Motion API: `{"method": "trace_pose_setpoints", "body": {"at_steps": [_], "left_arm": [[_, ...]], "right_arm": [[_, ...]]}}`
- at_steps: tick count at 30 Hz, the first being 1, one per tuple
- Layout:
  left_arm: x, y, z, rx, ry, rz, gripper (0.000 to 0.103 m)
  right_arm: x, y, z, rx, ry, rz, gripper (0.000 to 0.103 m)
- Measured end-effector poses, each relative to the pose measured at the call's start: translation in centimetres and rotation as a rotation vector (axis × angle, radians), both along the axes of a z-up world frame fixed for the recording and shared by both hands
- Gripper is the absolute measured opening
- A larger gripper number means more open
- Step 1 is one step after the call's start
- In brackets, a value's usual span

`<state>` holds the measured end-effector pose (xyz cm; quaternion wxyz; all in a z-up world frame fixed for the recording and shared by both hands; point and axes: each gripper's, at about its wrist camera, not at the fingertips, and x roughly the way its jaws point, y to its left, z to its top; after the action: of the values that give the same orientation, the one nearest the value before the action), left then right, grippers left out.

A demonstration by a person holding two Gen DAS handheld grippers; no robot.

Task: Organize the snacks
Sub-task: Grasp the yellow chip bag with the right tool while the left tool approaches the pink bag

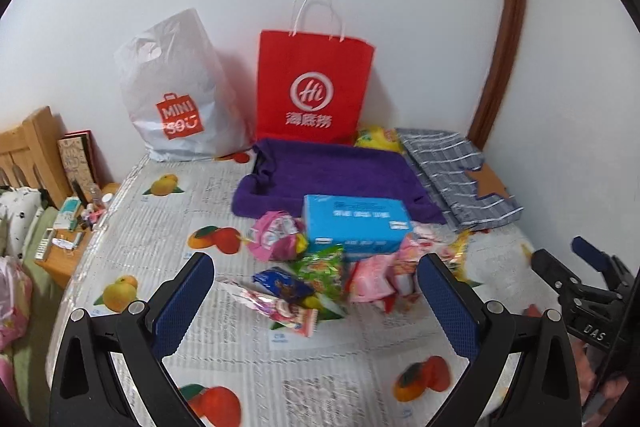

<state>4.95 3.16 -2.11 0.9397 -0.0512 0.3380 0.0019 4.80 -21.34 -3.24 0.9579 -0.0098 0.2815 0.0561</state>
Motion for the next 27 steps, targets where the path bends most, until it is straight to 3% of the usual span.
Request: {"method": "trace_pose_setpoints", "body": {"at_steps": [13, 19, 27], "left_arm": [[5.4, 2.1, -4.3, -0.012, 0.131, 0.023, 0.102], [7.6, 4.3, -7.0, -0.005, 0.193, 0.077, 0.102], [9.4, 6.1, -8.6, -0.033, 0.215, 0.105, 0.102]], "right_arm": [[5.9, -1.4, -4.0, 0.016, 0.091, -0.032, 0.099], [8.3, -3.2, -6.3, -0.083, 0.111, -0.06, 0.093], [12.3, -3.9, -10.4, 0.039, 0.248, -0.014, 0.079]]}}
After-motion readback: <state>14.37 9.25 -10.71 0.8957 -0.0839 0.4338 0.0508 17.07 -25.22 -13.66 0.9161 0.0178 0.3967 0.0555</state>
